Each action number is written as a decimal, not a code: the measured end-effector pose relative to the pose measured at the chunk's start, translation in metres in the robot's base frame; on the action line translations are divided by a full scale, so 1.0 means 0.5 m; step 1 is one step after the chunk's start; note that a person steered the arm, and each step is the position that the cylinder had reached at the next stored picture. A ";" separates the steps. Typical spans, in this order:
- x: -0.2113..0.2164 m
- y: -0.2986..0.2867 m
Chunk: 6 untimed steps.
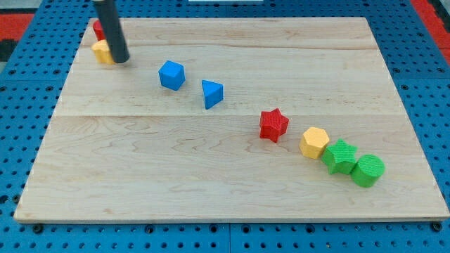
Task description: Move the blue cube slightly left
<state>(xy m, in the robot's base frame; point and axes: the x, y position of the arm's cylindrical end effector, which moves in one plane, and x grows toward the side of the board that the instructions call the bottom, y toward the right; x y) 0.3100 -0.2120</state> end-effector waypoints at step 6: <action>0.122 0.203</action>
